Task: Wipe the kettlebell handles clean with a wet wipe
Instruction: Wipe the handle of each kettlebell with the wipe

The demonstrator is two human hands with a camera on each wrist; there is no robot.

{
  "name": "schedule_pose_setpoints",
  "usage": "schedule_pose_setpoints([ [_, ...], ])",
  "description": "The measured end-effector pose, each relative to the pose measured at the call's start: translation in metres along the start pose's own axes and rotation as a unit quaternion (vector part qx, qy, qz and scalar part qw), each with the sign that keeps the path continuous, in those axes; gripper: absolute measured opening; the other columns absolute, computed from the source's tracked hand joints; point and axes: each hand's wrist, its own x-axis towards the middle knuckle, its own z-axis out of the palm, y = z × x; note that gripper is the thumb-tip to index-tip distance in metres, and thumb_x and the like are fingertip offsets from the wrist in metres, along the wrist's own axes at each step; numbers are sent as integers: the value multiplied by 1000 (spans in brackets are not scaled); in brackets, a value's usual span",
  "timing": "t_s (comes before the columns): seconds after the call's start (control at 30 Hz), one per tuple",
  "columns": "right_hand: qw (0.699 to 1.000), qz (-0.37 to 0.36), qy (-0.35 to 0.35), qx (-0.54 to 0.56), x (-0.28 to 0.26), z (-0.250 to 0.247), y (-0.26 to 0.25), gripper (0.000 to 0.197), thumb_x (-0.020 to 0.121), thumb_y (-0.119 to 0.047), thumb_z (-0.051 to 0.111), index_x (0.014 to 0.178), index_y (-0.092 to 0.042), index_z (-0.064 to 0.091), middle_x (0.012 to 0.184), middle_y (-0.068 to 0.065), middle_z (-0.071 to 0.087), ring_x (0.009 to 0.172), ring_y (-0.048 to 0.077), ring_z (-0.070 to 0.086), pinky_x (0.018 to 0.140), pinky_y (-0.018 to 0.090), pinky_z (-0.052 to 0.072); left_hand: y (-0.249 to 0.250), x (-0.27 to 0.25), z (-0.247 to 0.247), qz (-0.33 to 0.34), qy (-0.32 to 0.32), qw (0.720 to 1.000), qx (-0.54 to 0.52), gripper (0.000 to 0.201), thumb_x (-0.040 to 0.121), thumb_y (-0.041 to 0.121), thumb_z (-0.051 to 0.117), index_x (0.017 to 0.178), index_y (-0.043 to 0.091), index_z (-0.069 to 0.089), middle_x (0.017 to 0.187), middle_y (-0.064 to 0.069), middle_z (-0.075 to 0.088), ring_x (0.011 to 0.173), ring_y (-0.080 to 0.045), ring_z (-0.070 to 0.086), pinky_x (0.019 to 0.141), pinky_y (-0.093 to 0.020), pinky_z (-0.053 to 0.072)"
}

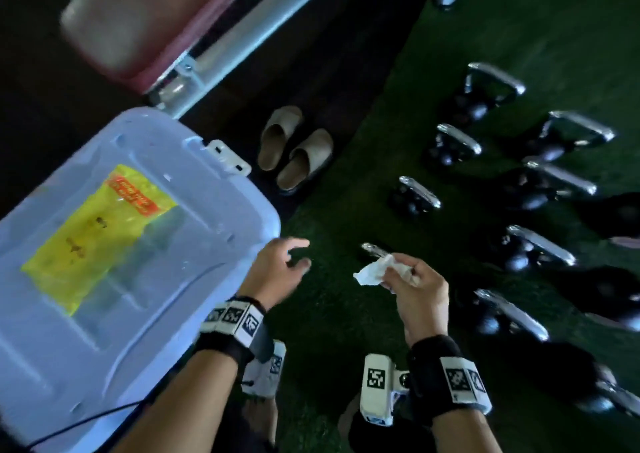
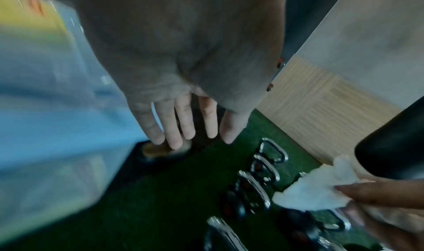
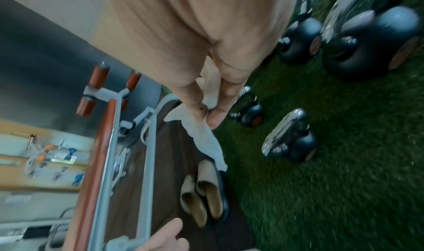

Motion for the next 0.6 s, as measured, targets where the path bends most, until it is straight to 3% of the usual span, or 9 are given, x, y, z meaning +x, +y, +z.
schedule_pose_setpoints([
  [0.1,997,-10,75,20,30,-24,49,34,87,5,72,86,-28,79,99,-2,78,83,11,76,81,37,64,-4,32,81,7,-67,998,-2,37,99,22,61,136,27,62,137,0,63,109,-13,66,93,-21,44],
  [0.2,984,-55,165,41,66,-31,96,47,84,11,70,80,-35,82,112,-9,71,101,13,73,84,38,64,-22,79,154,-5,-71,997,3,46,99,10,50,144,20,53,147,-2,57,120,-16,60,90,-16,36],
  [0.27,976,-80,185,80,85,-31,124,53,84,15,67,76,-35,82,111,-7,72,104,14,73,84,36,63,-31,105,194,-56,-59,995,-49,55,96,6,46,149,21,45,150,-4,53,124,-20,58,93,-24,40],
  [0.4,960,-106,153,208,115,-28,157,43,95,17,51,89,-15,79,114,6,73,99,21,73,73,39,65,-53,158,255,-80,-16,985,-152,63,94,4,51,154,18,36,153,-11,49,130,-29,56,108,-42,47],
  [0.5,940,-160,186,235,135,-29,176,36,96,10,50,113,-19,61,110,9,71,96,19,75,69,38,64,-67,187,288,-59,11,969,-240,64,86,-2,61,144,19,47,144,-6,55,118,-21,58,102,-41,51],
  [0.6,932,-212,217,198,155,-27,193,31,91,1,57,102,-27,65,107,8,72,94,24,75,70,42,64,-71,202,313,-3,33,952,-305,49,81,-2,73,114,29,55,118,6,64,102,-12,62,88,-27,44],
])
